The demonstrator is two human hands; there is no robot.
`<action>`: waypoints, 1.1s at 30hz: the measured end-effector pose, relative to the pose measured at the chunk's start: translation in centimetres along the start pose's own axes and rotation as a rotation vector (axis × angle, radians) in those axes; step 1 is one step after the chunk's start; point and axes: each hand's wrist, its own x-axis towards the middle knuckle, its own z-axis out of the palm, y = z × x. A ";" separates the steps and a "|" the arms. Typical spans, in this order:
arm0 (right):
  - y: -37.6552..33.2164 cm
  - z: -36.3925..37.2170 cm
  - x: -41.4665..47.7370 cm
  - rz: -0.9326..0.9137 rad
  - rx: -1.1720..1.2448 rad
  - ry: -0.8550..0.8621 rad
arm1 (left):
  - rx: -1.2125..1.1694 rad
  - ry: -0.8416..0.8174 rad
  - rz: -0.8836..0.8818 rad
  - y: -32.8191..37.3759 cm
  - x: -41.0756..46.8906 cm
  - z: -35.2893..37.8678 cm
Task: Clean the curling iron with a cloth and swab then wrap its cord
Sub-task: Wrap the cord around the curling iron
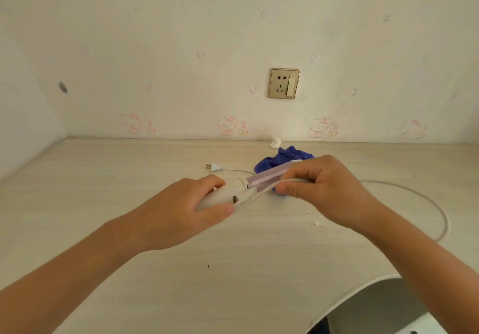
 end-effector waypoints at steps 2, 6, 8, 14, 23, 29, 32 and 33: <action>0.3 -1.1 0.5 -0.005 -0.032 0.105 | 0.076 -0.043 0.013 0.0 -0.4 0.8; 1.1 -2.5 1.5 -0.024 -0.043 0.203 | 0.106 -0.042 0.051 -0.1 -0.4 1.0; 1.8 -3.3 1.9 -0.023 -0.055 0.227 | 0.154 -0.040 0.068 -0.4 -0.5 0.5; 2.8 -4.5 2.4 -0.072 -0.034 0.248 | 0.275 0.000 0.063 -1.5 -1.5 -0.5; 4.5 -4.6 4.3 -0.003 0.018 0.219 | -0.099 0.001 0.147 -1.4 -2.0 -1.7; 4.5 1.4 2.1 0.082 -0.088 -0.050 | -0.206 0.139 0.083 -1.2 -0.3 -1.0; 2.3 4.4 1.1 -0.038 -0.123 -0.171 | -0.007 0.143 0.060 -0.8 1.3 -0.1; 1.4 5.1 1.0 -0.089 -0.135 -0.195 | 0.028 0.118 0.054 -0.6 1.8 0.3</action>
